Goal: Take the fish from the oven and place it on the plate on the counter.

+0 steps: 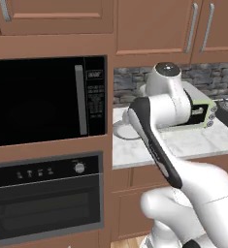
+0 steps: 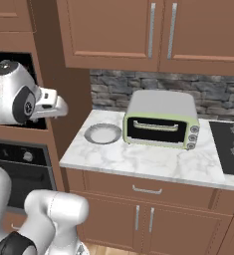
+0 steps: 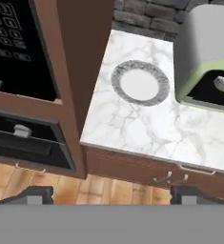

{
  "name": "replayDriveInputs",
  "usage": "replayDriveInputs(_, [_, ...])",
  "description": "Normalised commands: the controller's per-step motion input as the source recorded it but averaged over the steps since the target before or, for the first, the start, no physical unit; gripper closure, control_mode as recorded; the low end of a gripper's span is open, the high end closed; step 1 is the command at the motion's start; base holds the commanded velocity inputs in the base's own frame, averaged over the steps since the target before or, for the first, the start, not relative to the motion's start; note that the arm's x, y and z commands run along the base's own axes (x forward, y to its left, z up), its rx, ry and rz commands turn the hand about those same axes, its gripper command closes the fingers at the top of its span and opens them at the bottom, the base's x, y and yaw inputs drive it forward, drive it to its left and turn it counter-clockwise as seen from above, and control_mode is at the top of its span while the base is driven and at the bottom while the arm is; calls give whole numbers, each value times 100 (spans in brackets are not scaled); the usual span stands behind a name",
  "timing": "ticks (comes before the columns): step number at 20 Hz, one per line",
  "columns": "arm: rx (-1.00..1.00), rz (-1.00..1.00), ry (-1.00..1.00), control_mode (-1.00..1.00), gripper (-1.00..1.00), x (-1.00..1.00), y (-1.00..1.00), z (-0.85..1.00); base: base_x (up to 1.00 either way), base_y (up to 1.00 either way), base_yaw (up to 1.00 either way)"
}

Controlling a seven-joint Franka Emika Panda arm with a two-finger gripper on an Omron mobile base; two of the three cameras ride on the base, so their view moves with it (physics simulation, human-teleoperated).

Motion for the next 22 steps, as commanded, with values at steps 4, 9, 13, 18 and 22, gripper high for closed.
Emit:
replayDriveInputs(4, [-14,7,-20,-100,-100,-24,81,0,0,0,0])
replayDriveInputs(9, [-10,21,-17,-100,-100,-30,57,-5,0,0,0])
replayDriveInputs(13, [-5,24,-2,-100,-100,-18,29,-3,0,0,0])
replayDriveInputs(18, [-1,33,-4,-100,-100,-20,5,-5,0,0,0])
replayDriveInputs(22, [-12,33,-5,-100,-100,-51,60,-4,0,0,0])
